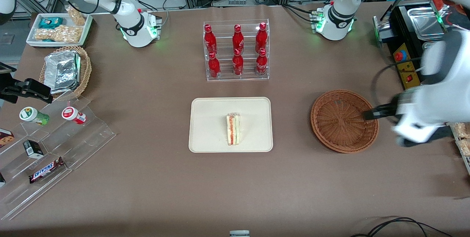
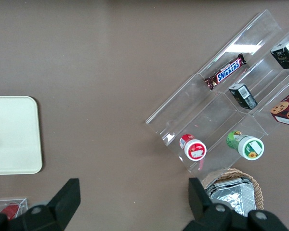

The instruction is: Place sandwich from basket to tray

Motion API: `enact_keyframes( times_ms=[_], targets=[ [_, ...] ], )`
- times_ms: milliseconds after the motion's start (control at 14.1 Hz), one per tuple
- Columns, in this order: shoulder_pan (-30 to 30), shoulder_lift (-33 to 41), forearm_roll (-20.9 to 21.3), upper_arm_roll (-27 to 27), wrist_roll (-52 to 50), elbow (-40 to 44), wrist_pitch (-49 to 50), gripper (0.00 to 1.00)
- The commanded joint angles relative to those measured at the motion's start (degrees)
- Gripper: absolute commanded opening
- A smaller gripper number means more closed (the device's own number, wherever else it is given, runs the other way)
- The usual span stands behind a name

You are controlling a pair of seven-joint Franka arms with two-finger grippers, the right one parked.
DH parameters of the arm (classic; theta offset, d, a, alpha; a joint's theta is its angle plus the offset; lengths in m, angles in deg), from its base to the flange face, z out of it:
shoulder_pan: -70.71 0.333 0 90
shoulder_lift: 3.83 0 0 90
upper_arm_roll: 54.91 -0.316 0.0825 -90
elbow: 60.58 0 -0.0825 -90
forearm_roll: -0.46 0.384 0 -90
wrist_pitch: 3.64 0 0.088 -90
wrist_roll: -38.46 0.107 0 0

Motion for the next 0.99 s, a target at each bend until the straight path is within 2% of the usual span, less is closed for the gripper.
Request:
enact_keyframes(
  times_ms=[0, 212, 283, 425, 566, 708, 920],
  targets=[
    [3.5, 3.8, -0.8, 0.3, 3.0, -2.6, 0.1, 1.00],
    [3.5, 7.9, -1.5, -0.1, 2.9, -5.0, 0.7, 1.00],
    [2.4, 11.4, -2.7, -3.1, 3.1, -8.3, -0.6, 1.00],
    [-5.9, 16.7, -8.5, -11.9, 5.4, -12.4, -4.3, 1.00],
    [-13.7, 22.3, -9.7, -19.5, 5.9, -16.6, -4.8, 1.00],
    [-18.1, 26.2, -8.8, -20.5, 8.1, -18.3, -9.0, 1.00],
    [-17.9, 27.8, -9.6, -20.5, 8.5, -17.4, -9.1, 1.00]
  ],
)
